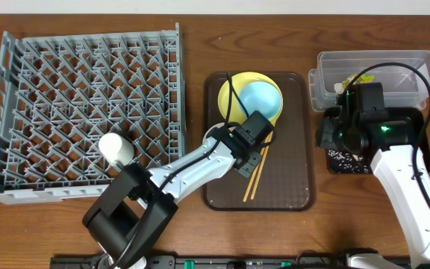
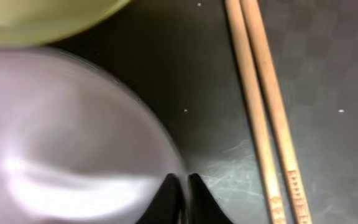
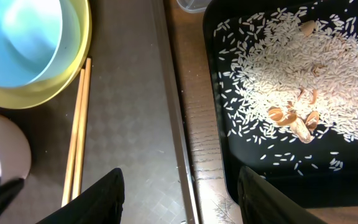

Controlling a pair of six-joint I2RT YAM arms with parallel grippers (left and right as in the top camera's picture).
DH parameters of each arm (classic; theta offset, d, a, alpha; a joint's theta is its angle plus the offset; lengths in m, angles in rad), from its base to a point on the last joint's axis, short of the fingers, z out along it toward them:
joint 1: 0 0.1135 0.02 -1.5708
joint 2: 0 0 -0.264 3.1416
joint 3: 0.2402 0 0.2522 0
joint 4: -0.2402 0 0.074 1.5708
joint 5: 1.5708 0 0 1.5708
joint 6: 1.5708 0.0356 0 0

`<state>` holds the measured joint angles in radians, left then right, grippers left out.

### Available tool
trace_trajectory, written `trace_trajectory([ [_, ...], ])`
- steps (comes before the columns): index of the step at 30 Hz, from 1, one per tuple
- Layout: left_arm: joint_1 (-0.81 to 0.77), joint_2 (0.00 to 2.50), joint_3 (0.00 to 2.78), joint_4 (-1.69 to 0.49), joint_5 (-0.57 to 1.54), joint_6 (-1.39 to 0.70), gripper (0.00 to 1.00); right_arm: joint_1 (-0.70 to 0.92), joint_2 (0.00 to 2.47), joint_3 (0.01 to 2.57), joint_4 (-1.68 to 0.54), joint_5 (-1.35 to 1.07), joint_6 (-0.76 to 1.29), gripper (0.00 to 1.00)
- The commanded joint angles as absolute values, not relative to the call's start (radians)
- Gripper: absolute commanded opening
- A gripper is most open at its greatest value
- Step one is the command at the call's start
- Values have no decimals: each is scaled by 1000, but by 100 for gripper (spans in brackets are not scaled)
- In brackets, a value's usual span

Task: Sort waste into correct bins and load items into the dishwasher rack
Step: 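Lift the pink bowl with the left gripper and move it over the rack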

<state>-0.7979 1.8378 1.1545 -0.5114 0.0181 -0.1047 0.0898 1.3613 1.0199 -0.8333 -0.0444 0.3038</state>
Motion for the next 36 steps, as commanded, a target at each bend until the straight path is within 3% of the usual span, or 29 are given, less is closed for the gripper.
trace_trajectory([
  [1, -797, 1812, 1169, -520, 17, -117, 6, 84, 1359, 1029, -835, -31, 313, 57],
  [12, -733, 1452, 1192, -566, 169, -141, 6, 83, 1359, 1029, -845, -30, 313, 57],
  [18, -379, 1336, 1220, -568, 618, -97, 6, 84, 1359, 1029, -846, -31, 306, 57],
  [24, 25, 1422, 1338, -538, 1043, -188, 6, 84, 1359, 1029, -845, -32, 306, 57],
  [28, 204, 1550, 1439, -496, 1142, -336, 6, 84, 1359, 1029, -844, -31, 306, 56],
  [31, 276, 1635, 1452, -476, 1153, -424, 6, 84, 1359, 1029, -840, -31, 306, 56],
  [36, 312, 1777, 1450, -477, 1343, -409, 6, 84, 1359, 1029, -837, -31, 306, 57],
])
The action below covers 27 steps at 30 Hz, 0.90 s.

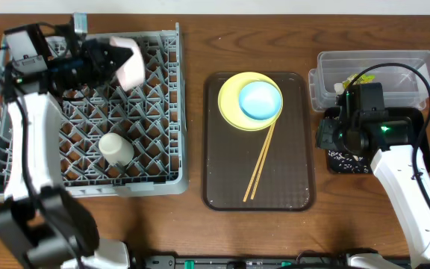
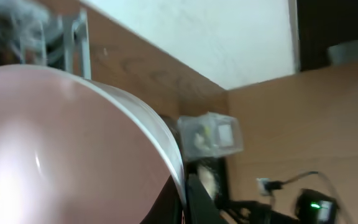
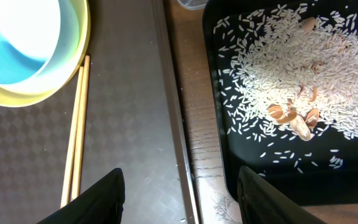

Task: Sort waste into correct bins and load items into the dishwasher rack
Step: 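Lift the pink bowl with the left gripper and move it over the rack, then lower the pink bowl into the back of the rack and release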

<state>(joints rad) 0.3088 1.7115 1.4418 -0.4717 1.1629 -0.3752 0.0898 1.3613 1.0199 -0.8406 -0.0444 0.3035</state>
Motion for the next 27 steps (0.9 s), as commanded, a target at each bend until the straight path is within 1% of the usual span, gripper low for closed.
trace_trajectory([
  [1, 315, 1800, 1450, -477, 1371, -405, 6, 84, 1359, 1029, -835, -31, 306, 56],
  [4, 323, 1868, 1449, -476, 1415, -397, 6, 84, 1359, 1029, -834, -32, 306, 56],
  [9, 357, 1916, 1449, -472, 1393, -350, 6, 84, 1359, 1029, -841, -34, 306, 57],
  [12, 382, 1914, 1449, -432, 1397, -343, 6, 84, 1359, 1029, -841, -34, 306, 56],
  [17, 390, 1913, 1451, -331, 1423, -395, 6, 84, 1359, 1029, -838, -34, 306, 57],
  [18, 387, 1913, 1453, -283, 1434, -427, 6, 84, 1359, 1029, -838, -34, 306, 57],
  [20, 379, 1913, 1456, -113, 1451, -556, 6, 84, 1359, 1029, -839, -34, 306, 56],
  [25, 368, 1921, 1467, 544, 1440, -1047, 6, 84, 1359, 1029, -839, -35, 306, 56],
  [27, 368, 1936, 1492, 662, 1428, -1150, 6, 84, 1359, 1029, -838, -35, 307, 56],
])
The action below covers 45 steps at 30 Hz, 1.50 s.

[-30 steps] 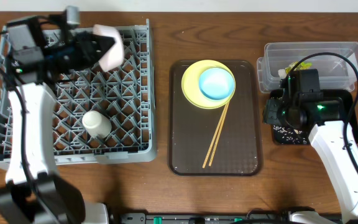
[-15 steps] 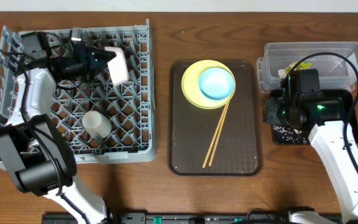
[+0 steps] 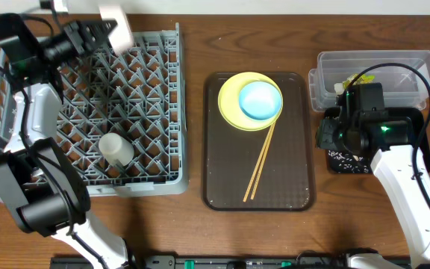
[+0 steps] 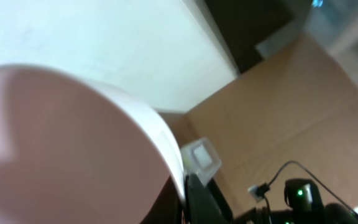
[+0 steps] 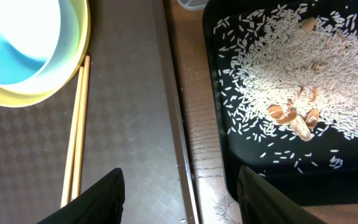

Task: Sort waste into correct bins and load items into the dishwasher rack
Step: 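Lower the pink bowl into the back of the rack and release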

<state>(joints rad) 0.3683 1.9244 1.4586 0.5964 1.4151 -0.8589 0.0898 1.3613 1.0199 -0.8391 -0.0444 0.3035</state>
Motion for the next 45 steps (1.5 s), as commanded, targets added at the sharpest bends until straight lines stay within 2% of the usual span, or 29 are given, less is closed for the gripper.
trace_trajectory([
  [1, 368, 1944, 1510, 659, 1424, -1158, 6, 84, 1359, 1029, -837, -35, 306, 56],
  [18, 368, 2116, 1525, 619, 1393, -1137, 6, 84, 1359, 1029, -838, -35, 307, 56],
  [28, 303, 2116, 1525, 384, 1369, -1040, 6, 84, 1359, 1029, -839, -35, 307, 56],
  [35, 249, 2116, 1524, 303, 1354, -969, 6, 84, 1359, 1029, -846, -35, 306, 56],
  [45, 303, 2116, 1522, -101, 1217, -618, 6, 84, 1359, 1029, -852, -35, 294, 56],
])
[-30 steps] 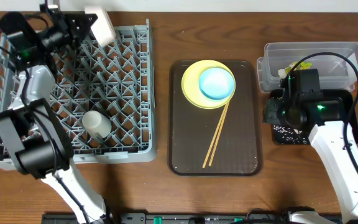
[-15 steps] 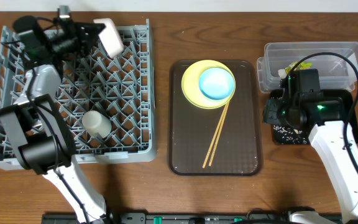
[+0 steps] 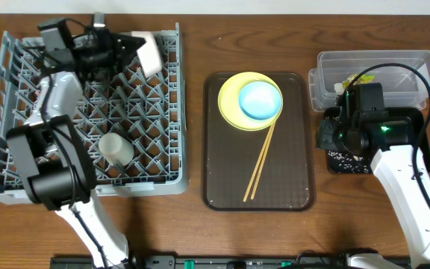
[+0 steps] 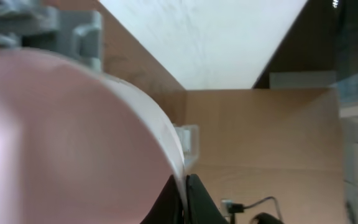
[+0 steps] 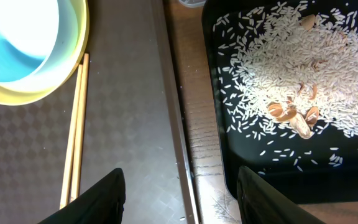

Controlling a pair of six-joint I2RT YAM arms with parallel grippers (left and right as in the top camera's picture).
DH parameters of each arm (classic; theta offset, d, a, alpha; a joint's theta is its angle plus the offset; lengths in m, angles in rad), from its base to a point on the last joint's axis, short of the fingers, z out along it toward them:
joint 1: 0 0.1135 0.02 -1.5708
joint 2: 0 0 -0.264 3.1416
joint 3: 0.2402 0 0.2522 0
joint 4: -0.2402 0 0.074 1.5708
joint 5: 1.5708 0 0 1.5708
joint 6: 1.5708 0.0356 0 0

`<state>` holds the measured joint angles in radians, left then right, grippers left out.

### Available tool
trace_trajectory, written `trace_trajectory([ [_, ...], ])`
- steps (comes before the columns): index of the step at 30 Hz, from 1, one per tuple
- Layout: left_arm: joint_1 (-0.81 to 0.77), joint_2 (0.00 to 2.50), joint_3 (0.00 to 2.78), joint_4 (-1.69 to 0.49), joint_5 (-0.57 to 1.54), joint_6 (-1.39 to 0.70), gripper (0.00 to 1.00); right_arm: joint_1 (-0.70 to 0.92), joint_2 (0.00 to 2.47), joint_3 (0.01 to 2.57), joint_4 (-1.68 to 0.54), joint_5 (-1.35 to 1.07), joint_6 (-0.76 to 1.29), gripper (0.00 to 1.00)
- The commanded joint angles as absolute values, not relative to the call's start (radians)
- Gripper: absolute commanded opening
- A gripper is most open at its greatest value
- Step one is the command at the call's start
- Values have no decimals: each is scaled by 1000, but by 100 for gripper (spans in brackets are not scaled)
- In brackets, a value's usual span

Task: Sort waste into correct bins and load items into the dishwasher rack
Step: 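Lower the pink bowl into the back of the rack and release, then reach the left gripper to the blue bowl on the yellow plate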

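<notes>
My left gripper (image 3: 134, 46) is shut on the rim of a pale pink cup (image 3: 149, 54), which it holds on its side over the far right corner of the grey dishwasher rack (image 3: 21, 179). In the left wrist view the cup (image 4: 61, 137) fills the left half, and the fingertips (image 4: 194, 202) pinch its edge. A white cup (image 3: 116, 147) stands in the rack. On the brown tray (image 3: 290, 187) lie a yellow plate (image 3: 231, 104), a blue bowl (image 3: 260, 99) and chopsticks (image 3: 260, 161). My right gripper (image 5: 179, 199) hangs open over the tray's right edge, empty.
A black bin (image 5: 291, 93) with rice and nut shells sits right of the tray. A clear plastic bin (image 3: 394, 63) stands behind it. The wooden table (image 3: 192, 224) shows between rack and tray.
My left gripper has brought the pink cup from beyond the rack's far edge to above the rack's far right corner. The right arm has not moved.
First my left gripper was shut on the pink cup's rim on the tray, beside the yellow plate. Then it held the cup above the far part of the rack, then past the rack's far edge, and now over its far right corner.
</notes>
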<state>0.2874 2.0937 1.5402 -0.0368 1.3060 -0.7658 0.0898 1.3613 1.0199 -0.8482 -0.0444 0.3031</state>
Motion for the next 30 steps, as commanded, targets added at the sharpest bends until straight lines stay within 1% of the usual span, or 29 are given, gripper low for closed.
trace_trajectory([
  [1, 313, 2116, 1522, -128, 1217, -594, 6, 84, 1359, 1029, -853, -35, 294, 56],
  [5, 348, 2116, 1522, -199, 1214, -545, 6, 84, 1359, 1029, -850, -35, 294, 56],
  [6, 356, 2116, 1522, -205, 1214, -542, 8, 84, 1359, 1029, -849, -35, 295, 56],
  [7, 365, 2116, 1522, -211, 1214, -542, 17, 84, 1359, 1029, -849, -35, 295, 56],
  [8, 374, 2116, 1522, -219, 1214, -542, 29, 84, 1359, 1029, -849, -35, 294, 56],
  [9, 381, 2116, 1522, -226, 1214, -538, 36, 84, 1359, 1029, -850, -35, 294, 56],
  [10, 389, 2116, 1522, -235, 1214, -534, 49, 84, 1359, 1029, -850, -35, 294, 56],
  [11, 397, 2115, 1522, -250, 1207, -535, 65, 84, 1359, 1029, -850, -35, 294, 56],
  [12, 404, 2115, 1522, -267, 1194, -534, 75, 84, 1359, 1029, -850, -35, 294, 56],
  [13, 411, 2112, 1522, -290, 1179, -529, 79, 84, 1359, 1029, -850, -35, 294, 56],
  [17, 430, 2084, 1522, -393, 1113, -443, 83, 84, 1359, 1029, -849, -34, 294, 56],
  [21, 431, 2006, 1522, -472, 1019, -365, 86, 84, 1359, 1029, -848, -35, 294, 57],
  [30, 404, 1737, 1522, -596, 793, -294, 88, 84, 1359, 1029, -846, -35, 295, 61],
])
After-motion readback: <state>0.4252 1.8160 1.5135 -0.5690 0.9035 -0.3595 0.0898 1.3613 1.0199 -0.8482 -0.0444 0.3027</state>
